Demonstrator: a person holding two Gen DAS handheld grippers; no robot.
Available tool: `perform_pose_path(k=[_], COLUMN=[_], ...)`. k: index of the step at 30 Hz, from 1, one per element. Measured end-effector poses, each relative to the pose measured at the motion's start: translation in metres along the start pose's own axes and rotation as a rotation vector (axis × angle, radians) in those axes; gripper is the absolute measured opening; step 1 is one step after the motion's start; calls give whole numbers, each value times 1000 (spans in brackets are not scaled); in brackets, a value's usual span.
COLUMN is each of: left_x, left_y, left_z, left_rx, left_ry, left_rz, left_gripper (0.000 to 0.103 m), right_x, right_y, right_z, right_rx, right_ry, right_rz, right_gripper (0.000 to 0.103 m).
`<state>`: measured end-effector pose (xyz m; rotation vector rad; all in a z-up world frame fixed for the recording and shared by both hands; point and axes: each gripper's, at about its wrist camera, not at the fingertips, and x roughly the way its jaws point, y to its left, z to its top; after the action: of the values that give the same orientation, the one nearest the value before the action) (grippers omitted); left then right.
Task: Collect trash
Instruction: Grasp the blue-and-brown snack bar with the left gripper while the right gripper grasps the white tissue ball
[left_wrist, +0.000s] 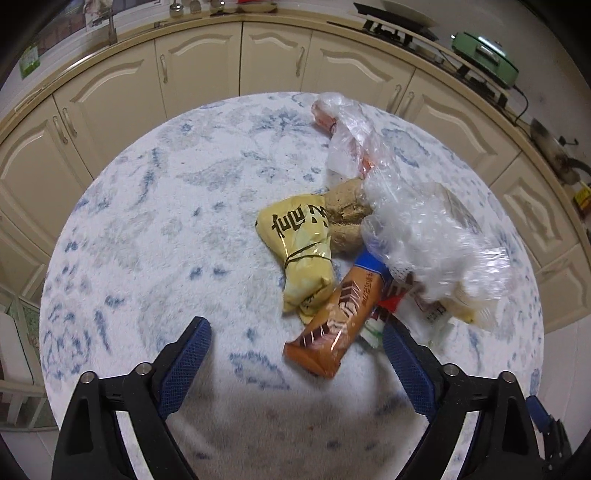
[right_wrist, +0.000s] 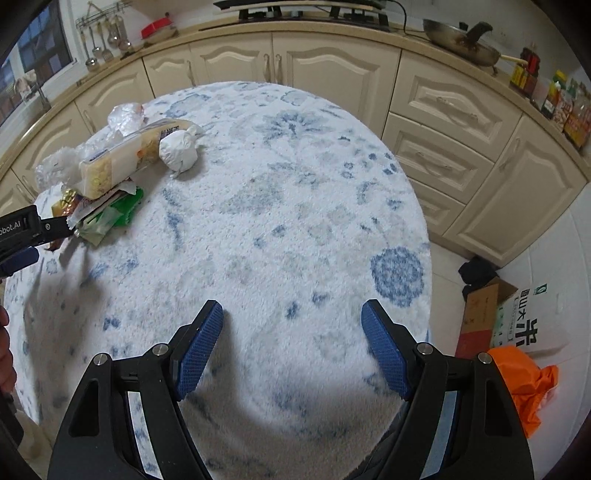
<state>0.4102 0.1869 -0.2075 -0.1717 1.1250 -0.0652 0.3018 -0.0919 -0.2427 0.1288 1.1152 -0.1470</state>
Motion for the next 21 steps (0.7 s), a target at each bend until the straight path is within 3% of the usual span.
perform_pose_path(k=[2, 3, 5, 9, 19, 20, 21], left_x=[6, 6, 5, -6, -43, -48, -52], left_y=[0, 1, 2, -1, 19, 21, 23], left_z=[3, 5, 5, -4, -55, -58, -60], left_rx=[-4, -4, 9, 68, 51, 48, 47], left_ry=[-5, -13, -15, -36, -20, -21, -29], left_rz=[-29, -43, -72, -40, -22, -9, 15], left_gripper=[69, 55, 35, 22, 17, 20, 30], right_x=[4, 6, 11, 18, 23, 24, 25], right_y=[2, 3, 7, 16, 46, 49, 51], right_z=[7, 11, 19, 31, 60, 63, 65], right_rx=[0, -1, -6, -24, -101, -112, -116], right_ry=[0, 0, 0, 6, -10, -12, -12], right_rz=[-1, -1, 0, 7, 38, 36, 35], right_gripper=[79, 79, 79, 79, 79, 79, 79])
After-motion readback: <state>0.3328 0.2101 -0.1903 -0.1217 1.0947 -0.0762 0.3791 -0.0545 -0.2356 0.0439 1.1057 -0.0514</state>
